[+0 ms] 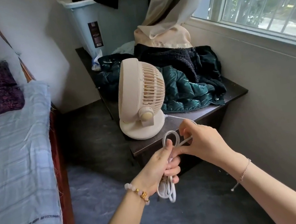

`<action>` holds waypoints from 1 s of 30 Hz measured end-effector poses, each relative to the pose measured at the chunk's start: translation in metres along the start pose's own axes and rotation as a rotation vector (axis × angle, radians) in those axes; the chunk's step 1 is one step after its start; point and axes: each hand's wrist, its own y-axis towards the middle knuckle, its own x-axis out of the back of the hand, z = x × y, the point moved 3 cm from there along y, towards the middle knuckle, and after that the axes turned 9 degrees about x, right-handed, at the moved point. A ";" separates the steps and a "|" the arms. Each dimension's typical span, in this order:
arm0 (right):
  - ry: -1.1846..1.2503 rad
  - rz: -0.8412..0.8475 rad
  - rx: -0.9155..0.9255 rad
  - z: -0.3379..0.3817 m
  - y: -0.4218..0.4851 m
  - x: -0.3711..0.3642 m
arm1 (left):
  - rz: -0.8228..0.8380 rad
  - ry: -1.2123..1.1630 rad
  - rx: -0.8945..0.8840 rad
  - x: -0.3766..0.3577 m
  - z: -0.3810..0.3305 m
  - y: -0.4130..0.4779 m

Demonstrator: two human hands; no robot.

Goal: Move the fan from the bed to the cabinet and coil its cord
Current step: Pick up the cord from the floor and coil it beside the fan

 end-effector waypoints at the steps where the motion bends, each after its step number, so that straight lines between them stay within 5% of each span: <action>1: 0.076 0.015 -0.019 -0.004 0.000 0.000 | 0.004 0.019 0.000 0.003 0.000 -0.001; 6: 0.481 -0.078 -0.168 -0.039 -0.002 0.002 | 0.056 -0.247 -0.069 0.032 -0.014 -0.007; 10: 0.748 -0.315 -0.293 -0.039 0.006 -0.005 | 0.101 -0.364 -0.114 0.037 -0.026 0.002; 15: 0.709 -0.497 -0.308 -0.028 0.026 -0.009 | -0.214 -0.047 -0.149 0.029 -0.031 0.041; 26: 0.573 -0.240 -0.089 -0.071 0.062 -0.014 | -0.245 -0.002 -0.296 0.010 -0.067 0.118; 30: 0.847 -0.011 -0.120 -0.118 0.074 -0.004 | -0.324 -0.035 -0.354 0.005 -0.084 0.148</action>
